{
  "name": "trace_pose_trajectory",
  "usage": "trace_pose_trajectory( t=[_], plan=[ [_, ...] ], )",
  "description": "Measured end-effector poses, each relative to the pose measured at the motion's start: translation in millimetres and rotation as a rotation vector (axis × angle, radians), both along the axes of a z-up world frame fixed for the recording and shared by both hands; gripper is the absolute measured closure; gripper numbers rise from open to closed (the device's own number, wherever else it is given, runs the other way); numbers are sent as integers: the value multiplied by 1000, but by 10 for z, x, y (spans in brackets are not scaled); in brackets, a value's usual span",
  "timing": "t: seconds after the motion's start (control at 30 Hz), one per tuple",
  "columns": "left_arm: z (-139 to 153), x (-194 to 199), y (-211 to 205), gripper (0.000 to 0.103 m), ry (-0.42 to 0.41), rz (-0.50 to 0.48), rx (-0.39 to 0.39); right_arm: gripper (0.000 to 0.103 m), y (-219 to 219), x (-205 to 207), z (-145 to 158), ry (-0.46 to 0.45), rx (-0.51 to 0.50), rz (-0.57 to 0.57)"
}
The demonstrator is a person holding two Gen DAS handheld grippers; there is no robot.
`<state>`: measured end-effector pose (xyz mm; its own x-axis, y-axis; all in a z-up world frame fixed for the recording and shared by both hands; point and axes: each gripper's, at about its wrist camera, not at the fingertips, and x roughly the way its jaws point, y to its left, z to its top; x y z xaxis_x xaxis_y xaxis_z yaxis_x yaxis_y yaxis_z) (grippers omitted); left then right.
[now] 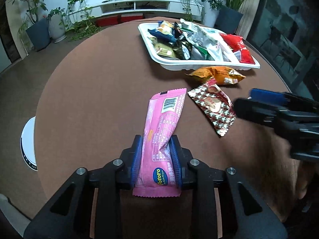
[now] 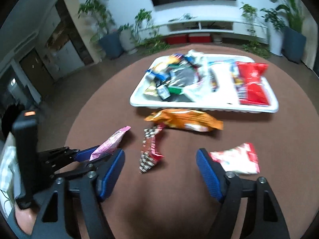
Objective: Organize snacks
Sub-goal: 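Grasp the pink long bar with the left tool while the right tool grasps the brown patterned packet, then carry the pink bar and brown patterned packet into the white tray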
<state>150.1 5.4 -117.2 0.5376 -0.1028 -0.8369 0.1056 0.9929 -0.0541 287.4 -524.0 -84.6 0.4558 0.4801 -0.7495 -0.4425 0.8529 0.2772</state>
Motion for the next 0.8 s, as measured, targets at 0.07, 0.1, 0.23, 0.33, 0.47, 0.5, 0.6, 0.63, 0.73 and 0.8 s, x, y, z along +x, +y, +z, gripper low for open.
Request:
trace_pose_trajectory(
  t=[0.07, 0.1, 0.23, 0.33, 0.47, 0.5, 0.6, 0.63, 0.73, 0.8],
  plan=[
    [-8, -3, 71, 77, -2, 15, -10, 34, 164, 85, -61, 13, -37, 14],
    [-10, 2, 95, 77, -3, 19, -14, 36, 215, 117, -87, 18, -50, 17],
    [-17, 2, 139, 77, -6, 28, -19, 44, 379, 216, -216, 46, -83, 25],
    [-23, 9, 132, 77, -10, 28, -19, 51, 428, 184, -259, 33, -106, 30],
    [-23, 13, 119, 77, -12, 30, -17, 73, 455, 106, -265, 5, -149, 36],
    [-22, 13, 120, 77, -12, 30, -17, 76, 449, 100, -267, 4, -150, 35],
    [-23, 13, 120, 77, -12, 30, -14, 78, 417, 56, -268, 3, -144, 33],
    [-23, 14, 120, 77, -12, 30, -13, 78, 404, 28, -268, 2, -141, 30],
    [-25, 15, 110, 77, -13, 29, -11, 79, 334, -42, -275, 2, -120, 18],
    [-25, 9, 105, 77, -14, 29, -13, 81, 272, -93, -265, 1, -101, 5]
  ],
)
